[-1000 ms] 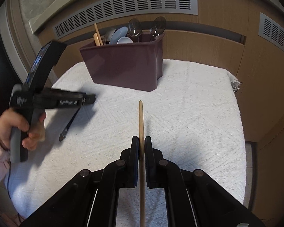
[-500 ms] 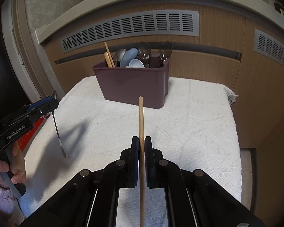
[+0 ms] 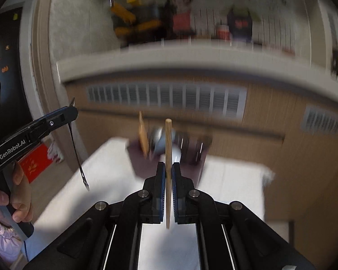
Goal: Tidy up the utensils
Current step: 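Lift the spoon and chopstick over the maroon holder and open both tools to drop them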
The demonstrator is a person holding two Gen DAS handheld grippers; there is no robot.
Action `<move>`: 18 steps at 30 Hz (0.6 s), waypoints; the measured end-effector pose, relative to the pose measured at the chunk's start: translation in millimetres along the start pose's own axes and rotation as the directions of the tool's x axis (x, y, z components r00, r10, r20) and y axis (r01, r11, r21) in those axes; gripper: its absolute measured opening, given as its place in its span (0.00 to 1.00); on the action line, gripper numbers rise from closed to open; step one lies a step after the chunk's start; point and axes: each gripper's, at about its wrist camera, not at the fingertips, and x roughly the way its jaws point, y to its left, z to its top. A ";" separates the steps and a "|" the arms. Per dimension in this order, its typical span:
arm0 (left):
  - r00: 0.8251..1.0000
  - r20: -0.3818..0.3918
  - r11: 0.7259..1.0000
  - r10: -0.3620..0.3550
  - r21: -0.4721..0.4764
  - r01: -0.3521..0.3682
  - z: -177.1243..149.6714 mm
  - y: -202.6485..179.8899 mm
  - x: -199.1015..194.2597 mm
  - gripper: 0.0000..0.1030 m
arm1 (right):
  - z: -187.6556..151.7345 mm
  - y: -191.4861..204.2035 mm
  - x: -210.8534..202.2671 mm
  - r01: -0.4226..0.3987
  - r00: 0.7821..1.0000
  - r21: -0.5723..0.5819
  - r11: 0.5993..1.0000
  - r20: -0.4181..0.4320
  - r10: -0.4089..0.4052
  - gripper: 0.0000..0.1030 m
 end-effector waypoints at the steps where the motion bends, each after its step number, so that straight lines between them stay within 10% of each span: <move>1: 0.999 0.046 1.000 -0.005 0.010 0.005 17.7 -1.4 4.0 0.28 | 18.1 -0.1 -4.6 0.014 0.999 -0.016 1.000 0.045 -0.013 0.05; 8: 0.992 0.113 0.996 -0.050 -0.066 0.058 45.1 19.6 65.0 0.28 | 105.6 -21.8 8.5 0.095 0.977 0.020 0.995 0.189 -0.097 0.05; 18: 1.000 0.002 0.996 0.012 -0.091 -0.011 -27.0 43.5 150.1 0.28 | 67.1 -39.8 105.8 0.086 0.996 0.077 0.993 0.024 -0.088 0.05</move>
